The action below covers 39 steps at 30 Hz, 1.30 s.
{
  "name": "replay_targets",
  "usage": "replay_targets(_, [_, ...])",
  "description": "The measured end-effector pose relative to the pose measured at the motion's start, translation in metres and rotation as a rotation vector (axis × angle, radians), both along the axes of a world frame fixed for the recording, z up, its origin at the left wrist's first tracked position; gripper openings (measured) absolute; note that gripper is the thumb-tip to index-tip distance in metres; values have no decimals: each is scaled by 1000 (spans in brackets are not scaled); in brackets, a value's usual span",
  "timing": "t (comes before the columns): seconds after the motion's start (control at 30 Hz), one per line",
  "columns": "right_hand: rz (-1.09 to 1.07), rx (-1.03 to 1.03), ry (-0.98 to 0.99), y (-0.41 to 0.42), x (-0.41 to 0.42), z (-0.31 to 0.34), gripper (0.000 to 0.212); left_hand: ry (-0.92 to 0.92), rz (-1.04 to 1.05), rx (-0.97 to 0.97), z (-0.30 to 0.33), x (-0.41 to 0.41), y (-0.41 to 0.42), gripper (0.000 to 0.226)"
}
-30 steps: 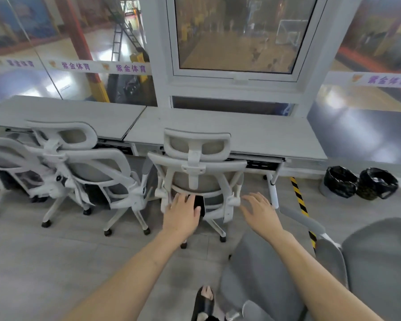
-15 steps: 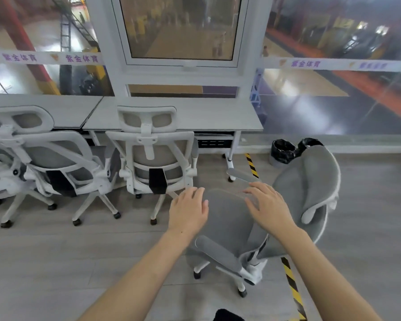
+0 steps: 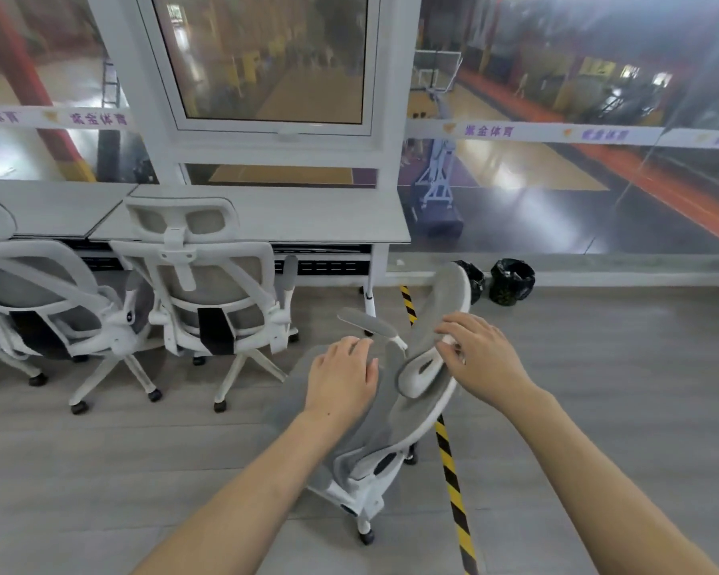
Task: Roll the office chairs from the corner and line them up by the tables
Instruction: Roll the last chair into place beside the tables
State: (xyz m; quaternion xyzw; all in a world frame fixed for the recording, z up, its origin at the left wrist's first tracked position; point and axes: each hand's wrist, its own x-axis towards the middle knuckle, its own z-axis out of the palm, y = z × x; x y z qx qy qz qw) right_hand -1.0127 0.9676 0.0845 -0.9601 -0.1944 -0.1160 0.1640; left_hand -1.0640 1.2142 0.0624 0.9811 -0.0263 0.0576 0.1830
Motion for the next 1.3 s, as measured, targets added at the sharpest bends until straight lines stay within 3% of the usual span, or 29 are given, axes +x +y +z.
replay_targets(0.23, [175,-146,151,-64,61,5,37,83,-34,23,1,29,-96,33])
replay_targets(0.47, [363,-398,251,-73,127,3,44,142,61,42,3,56,-111,29])
replay_targets(0.67, [440,-297,156,-66,121,-8,34,136,114,112,6,42,-106,27])
replay_targets(0.87, [367,-173,69,-52,79,-25,35,70,116,123,-1,8,-82,23])
replay_targets(1.17, [275,-87,-6,22,11,-38,50,73,157,130,-9,-36,-1,65])
replay_targets(1.3, [240,-96,-14,62,-7,-41,52,93,181,118,-8,-48,34,67])
